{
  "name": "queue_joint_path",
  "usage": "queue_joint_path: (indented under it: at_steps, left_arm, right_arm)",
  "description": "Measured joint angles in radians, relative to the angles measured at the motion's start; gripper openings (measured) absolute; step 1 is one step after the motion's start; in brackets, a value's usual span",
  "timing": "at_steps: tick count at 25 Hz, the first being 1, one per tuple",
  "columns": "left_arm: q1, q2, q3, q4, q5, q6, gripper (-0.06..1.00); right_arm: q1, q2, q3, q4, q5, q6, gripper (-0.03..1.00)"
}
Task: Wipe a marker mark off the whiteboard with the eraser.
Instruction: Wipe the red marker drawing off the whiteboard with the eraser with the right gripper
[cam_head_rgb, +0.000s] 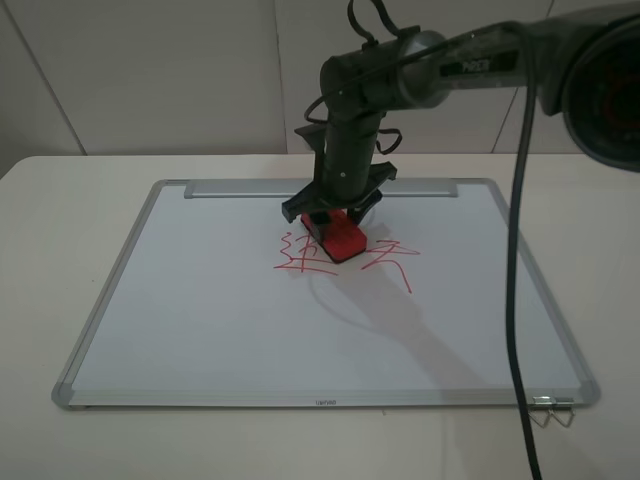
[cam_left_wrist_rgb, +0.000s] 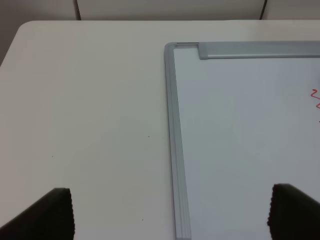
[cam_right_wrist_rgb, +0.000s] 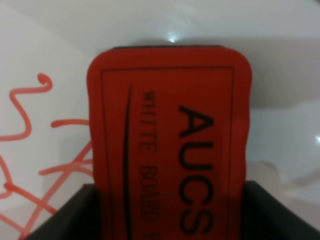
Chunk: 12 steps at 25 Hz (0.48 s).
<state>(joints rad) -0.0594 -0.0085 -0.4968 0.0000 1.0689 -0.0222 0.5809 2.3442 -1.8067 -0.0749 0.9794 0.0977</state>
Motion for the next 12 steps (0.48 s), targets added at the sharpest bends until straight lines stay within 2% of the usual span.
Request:
queue_joint_path:
  at_steps: [7, 12]
  left_arm:
    - [0.000, 0.000, 0.000, 0.000, 0.000, 0.000, 0.77]
    - [0.000, 0.000, 0.000, 0.000, 0.000, 0.000, 0.77]
  right_arm:
    - [0.022, 0.019, -0.014, -0.018, 0.011, 0.000, 0.49]
    - [0.082, 0.019, -0.014, -0.032, 0.007, 0.000, 0.49]
